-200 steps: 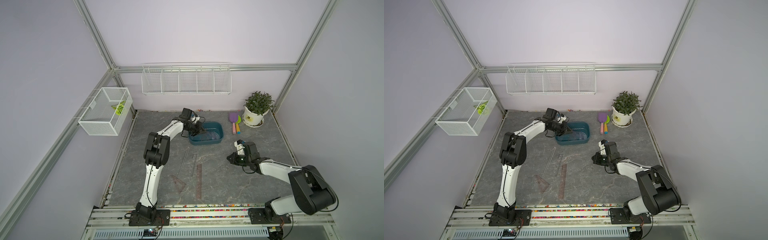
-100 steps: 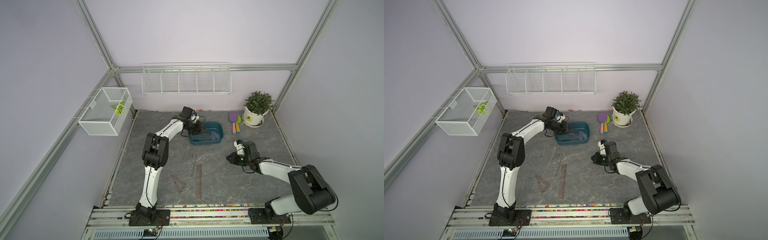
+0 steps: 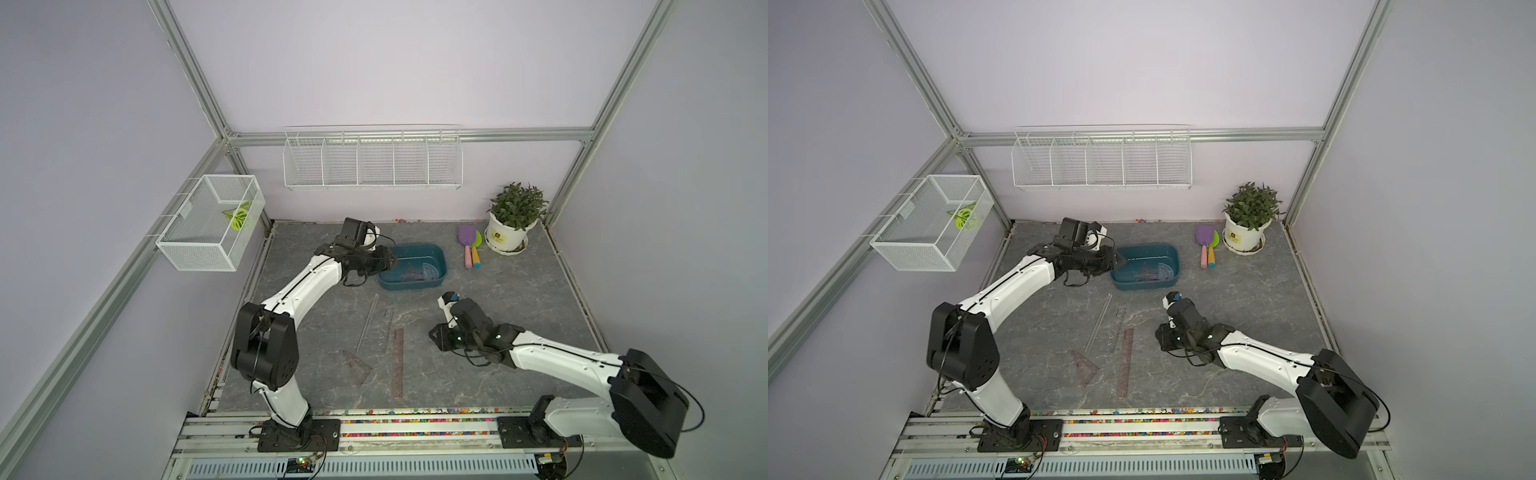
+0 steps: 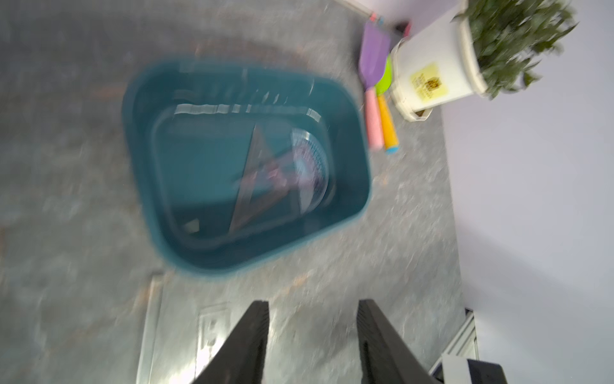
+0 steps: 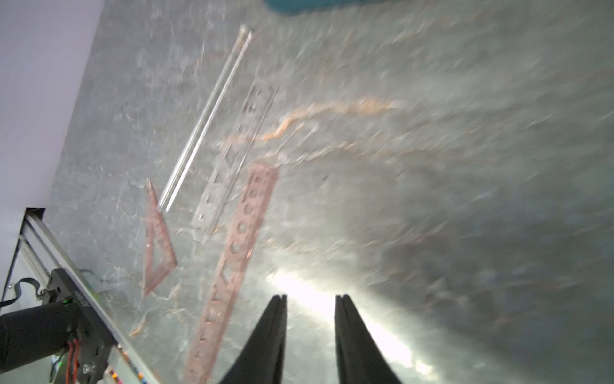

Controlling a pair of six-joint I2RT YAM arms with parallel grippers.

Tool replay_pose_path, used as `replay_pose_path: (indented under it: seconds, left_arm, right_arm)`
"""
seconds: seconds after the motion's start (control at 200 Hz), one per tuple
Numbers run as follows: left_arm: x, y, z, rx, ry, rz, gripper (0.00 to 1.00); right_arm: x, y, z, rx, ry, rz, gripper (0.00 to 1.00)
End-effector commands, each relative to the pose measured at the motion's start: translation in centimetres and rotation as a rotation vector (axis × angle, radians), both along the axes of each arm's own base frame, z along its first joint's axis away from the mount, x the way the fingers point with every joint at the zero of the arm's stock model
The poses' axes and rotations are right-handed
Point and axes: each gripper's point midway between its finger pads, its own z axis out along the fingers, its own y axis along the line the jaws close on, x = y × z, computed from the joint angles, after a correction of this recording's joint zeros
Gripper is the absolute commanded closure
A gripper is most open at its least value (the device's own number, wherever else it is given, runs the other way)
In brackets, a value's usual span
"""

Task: Put the scattered rulers into the storage box
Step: Move the ruler to the center of the board.

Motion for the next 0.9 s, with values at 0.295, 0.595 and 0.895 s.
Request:
replay_pose_path:
  seconds: [0.295,0.595,0.895]
  left_arm:
    - [-7.6,6.6,-2.4,0.094,-0.001,0.148,0.48]
    - [-7.8,7.6,-2.0,0.095,-0.015,0.172,0.45]
    - [-7.5,7.2,-2.3,0.087,-0.004,0.154,0.45]
  right_arm:
    - [-3.4,6.3,-3.0,-0.325,-0.006,0.118,0.32]
    - [-3.8,7.5,-5.3,-0.448,0.079,0.117,0.31]
    - [-3.6,8.3,-6.5,-0.505,0.110,0.138,0.33]
